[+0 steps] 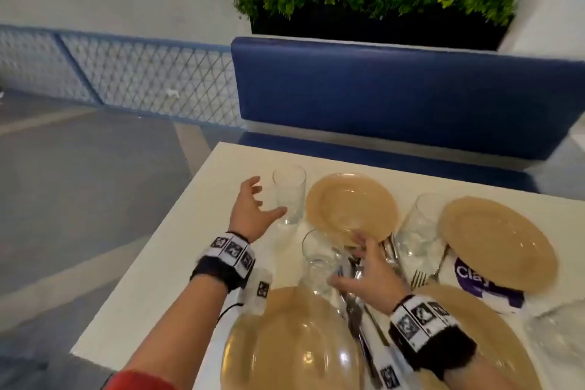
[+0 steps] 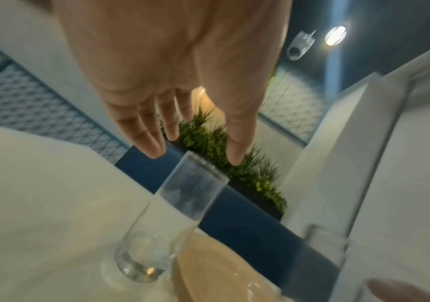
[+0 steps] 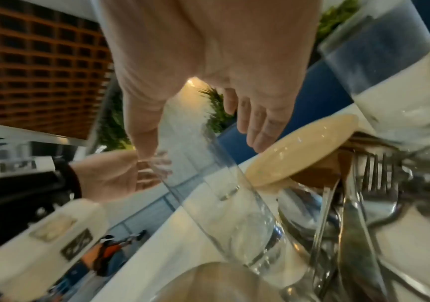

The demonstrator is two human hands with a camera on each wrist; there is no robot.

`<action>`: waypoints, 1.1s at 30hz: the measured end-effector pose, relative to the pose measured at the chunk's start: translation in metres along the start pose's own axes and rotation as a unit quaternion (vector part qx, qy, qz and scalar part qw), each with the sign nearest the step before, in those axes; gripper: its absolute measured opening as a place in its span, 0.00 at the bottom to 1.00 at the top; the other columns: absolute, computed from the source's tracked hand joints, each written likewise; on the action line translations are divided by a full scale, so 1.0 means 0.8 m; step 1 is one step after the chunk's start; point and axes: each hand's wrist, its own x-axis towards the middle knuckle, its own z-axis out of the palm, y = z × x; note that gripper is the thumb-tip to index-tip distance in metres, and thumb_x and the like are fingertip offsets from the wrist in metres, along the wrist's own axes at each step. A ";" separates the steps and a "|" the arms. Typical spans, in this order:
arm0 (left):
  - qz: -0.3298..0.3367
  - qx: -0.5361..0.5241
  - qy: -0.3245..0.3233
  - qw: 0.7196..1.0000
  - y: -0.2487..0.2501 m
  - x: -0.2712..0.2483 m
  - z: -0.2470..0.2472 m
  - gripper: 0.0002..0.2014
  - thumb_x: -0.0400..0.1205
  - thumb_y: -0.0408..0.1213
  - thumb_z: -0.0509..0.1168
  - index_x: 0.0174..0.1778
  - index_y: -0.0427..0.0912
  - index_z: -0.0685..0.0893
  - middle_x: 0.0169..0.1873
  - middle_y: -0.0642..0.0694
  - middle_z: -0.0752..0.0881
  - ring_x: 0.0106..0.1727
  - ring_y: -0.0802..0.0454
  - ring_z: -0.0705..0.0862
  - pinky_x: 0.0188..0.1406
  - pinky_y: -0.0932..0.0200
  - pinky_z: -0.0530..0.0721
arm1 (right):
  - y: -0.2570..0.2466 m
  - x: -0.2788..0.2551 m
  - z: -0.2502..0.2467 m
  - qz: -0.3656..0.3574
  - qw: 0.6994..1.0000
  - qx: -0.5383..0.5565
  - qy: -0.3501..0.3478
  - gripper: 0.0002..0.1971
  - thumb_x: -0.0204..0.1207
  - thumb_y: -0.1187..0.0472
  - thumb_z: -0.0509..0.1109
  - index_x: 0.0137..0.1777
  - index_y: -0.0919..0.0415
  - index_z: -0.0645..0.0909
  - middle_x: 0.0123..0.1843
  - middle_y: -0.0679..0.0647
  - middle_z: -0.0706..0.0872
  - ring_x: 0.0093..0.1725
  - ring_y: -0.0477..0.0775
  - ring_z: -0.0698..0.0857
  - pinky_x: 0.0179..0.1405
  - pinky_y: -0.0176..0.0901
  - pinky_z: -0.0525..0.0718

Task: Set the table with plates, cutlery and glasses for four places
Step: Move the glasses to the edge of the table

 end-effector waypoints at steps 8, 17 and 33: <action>-0.012 -0.061 -0.138 0.988 -0.031 0.095 0.051 0.53 0.61 0.33 0.83 0.78 0.53 0.59 0.75 0.42 0.70 0.75 0.44 0.70 0.75 0.46 0.70 | 0.006 0.029 0.057 0.020 0.994 0.069 0.077 0.48 0.53 0.60 0.87 0.68 0.38 0.63 0.67 0.39 0.74 0.69 0.46 0.74 0.65 0.39 0.72; 0.026 -0.042 -0.088 0.995 -0.032 0.092 0.062 0.39 0.64 0.38 0.81 0.67 0.54 0.66 0.61 0.47 0.79 0.64 0.47 0.79 0.59 0.58 0.76 | 0.010 0.034 0.058 -0.006 0.992 0.072 0.100 0.40 0.56 0.62 0.86 0.59 0.33 0.66 0.62 0.35 0.80 0.63 0.38 0.79 0.50 0.18 0.74; 0.200 -0.097 0.051 0.974 0.157 -0.071 0.102 0.34 0.60 0.50 0.79 0.62 0.54 0.75 0.54 0.59 0.82 0.57 0.58 0.83 0.60 0.55 0.84 | -0.027 -0.095 -0.188 -0.218 0.947 0.056 0.230 0.39 0.50 0.40 0.78 0.64 0.44 0.70 0.53 0.40 0.82 0.52 0.42 0.82 0.48 0.36 0.80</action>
